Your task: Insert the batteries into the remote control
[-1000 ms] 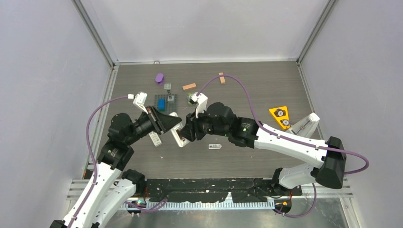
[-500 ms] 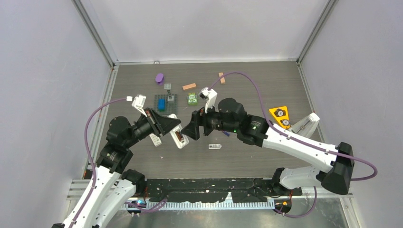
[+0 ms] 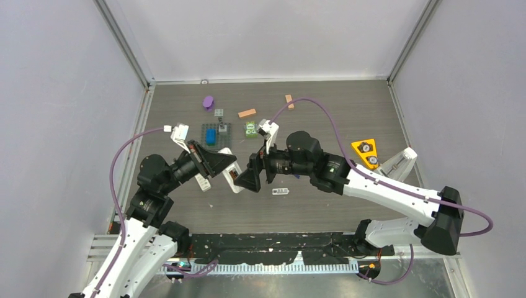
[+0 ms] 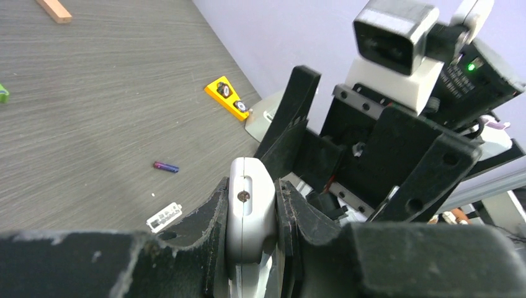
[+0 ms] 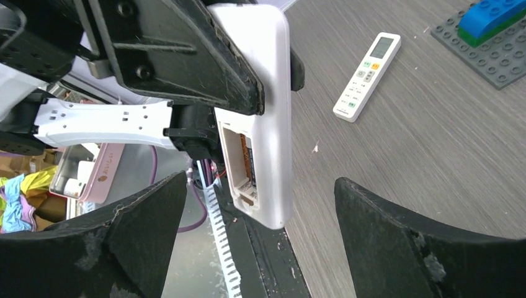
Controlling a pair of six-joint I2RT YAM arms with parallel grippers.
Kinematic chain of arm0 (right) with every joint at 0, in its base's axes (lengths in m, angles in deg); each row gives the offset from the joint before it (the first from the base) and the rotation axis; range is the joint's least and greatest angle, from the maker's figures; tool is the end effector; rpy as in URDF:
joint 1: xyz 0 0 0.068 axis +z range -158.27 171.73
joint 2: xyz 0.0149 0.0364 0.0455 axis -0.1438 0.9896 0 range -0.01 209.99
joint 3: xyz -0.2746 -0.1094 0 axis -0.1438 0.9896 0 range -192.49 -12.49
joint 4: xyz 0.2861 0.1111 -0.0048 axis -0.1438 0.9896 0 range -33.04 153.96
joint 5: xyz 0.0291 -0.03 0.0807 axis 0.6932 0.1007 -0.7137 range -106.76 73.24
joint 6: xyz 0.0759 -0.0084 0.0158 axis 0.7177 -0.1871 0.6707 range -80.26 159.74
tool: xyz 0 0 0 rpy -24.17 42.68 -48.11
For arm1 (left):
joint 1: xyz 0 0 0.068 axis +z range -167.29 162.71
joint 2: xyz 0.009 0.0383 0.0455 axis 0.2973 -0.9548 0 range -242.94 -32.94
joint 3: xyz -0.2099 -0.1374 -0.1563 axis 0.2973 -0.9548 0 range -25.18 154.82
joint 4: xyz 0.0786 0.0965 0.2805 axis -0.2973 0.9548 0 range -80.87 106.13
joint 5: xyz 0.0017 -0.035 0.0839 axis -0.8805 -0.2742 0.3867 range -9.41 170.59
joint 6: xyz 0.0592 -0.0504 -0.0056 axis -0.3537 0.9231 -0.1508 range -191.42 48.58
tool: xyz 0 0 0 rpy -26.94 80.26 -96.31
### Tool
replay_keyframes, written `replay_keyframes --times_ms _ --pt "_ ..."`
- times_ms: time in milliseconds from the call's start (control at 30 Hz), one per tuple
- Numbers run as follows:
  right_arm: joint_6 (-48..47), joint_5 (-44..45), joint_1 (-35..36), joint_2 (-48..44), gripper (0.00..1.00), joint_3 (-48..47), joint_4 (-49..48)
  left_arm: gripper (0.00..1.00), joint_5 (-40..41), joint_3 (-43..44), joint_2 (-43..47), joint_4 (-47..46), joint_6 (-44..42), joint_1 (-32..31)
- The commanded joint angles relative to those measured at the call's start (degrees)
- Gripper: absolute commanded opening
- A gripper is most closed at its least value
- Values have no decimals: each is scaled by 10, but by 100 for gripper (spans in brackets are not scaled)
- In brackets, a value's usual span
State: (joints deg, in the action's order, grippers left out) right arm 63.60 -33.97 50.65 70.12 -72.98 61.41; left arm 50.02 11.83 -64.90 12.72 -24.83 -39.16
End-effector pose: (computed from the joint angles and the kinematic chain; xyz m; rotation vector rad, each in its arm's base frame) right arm 0.1662 0.3140 0.3604 -0.8244 1.8290 1.2539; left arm 0.1674 -0.1037 0.3547 0.0987 1.7127 -1.3262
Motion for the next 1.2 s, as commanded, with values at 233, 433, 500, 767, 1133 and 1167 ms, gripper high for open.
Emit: replay_keyframes --times_ms 233,433,500,767,1133,1167 --pt "-67 149 70 66 87 -99 73 0 18 -6 -20 -55 61 2" --pt "-67 212 81 99 66 -134 123 5 25 -11 -31 -54 84 2" --pt "-69 225 84 101 61 -134 129 9 28 -13 -36 -52 89 2" --pt "-77 259 85 103 28 -131 151 34 25 -27 -47 -57 99 4" --pt "-77 247 83 99 26 -125 158 35 11 -59 -36 -53 95 20" --pt "-77 244 83 99 27 -126 158 28 10 -62 -36 -55 95 20"
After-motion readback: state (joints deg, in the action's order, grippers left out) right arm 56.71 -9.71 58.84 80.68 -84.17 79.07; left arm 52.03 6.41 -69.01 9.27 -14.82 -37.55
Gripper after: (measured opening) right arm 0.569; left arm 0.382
